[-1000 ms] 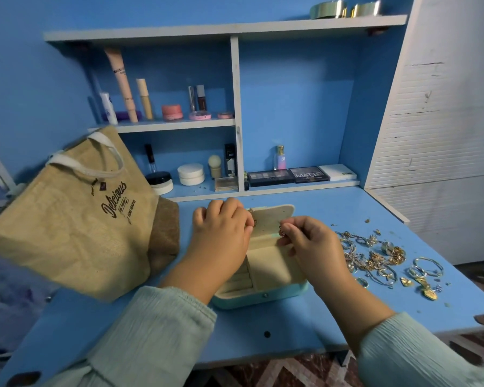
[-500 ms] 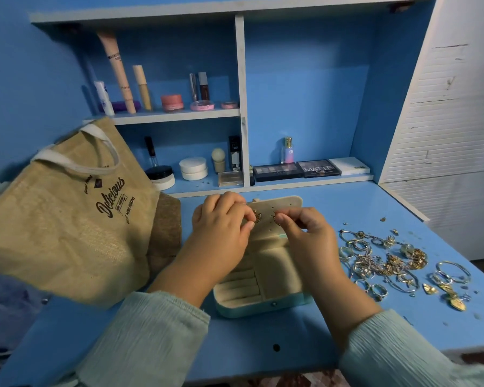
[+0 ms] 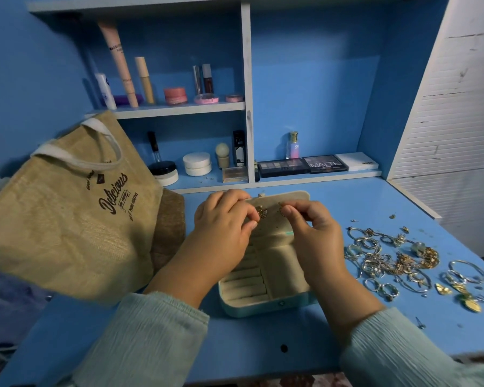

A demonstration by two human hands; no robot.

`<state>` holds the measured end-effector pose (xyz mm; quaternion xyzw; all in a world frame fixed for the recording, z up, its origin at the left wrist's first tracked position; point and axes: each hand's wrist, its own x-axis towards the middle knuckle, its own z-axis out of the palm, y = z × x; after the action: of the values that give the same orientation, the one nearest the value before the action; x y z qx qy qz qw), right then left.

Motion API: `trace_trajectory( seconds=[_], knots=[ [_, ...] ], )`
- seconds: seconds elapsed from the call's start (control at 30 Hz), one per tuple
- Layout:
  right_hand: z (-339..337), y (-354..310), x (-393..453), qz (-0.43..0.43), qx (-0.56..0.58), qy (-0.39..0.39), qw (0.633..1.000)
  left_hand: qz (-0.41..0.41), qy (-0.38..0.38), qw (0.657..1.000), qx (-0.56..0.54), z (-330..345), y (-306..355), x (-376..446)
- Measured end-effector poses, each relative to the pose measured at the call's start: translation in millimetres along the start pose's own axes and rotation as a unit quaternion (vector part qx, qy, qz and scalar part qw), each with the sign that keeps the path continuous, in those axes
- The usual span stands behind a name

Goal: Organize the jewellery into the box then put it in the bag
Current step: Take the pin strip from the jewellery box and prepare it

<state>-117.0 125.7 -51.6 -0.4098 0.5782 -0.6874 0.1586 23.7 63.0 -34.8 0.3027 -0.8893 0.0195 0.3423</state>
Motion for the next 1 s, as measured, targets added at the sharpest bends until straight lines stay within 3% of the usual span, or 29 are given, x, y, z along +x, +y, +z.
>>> trace_trajectory(
  seconds=[0.67,1.0],
  knots=[
    [5.9,-4.6,-1.9,0.015,0.039,0.048,0.998,0.011,0.014,1.000,-0.003,-0.3,3.3,-3.3],
    [-0.2,-1.6,-1.7,-0.013,-0.050,0.037,0.998,0.002,0.004,1.000,-0.003,-4.1,9.7,-9.1]
  ],
)
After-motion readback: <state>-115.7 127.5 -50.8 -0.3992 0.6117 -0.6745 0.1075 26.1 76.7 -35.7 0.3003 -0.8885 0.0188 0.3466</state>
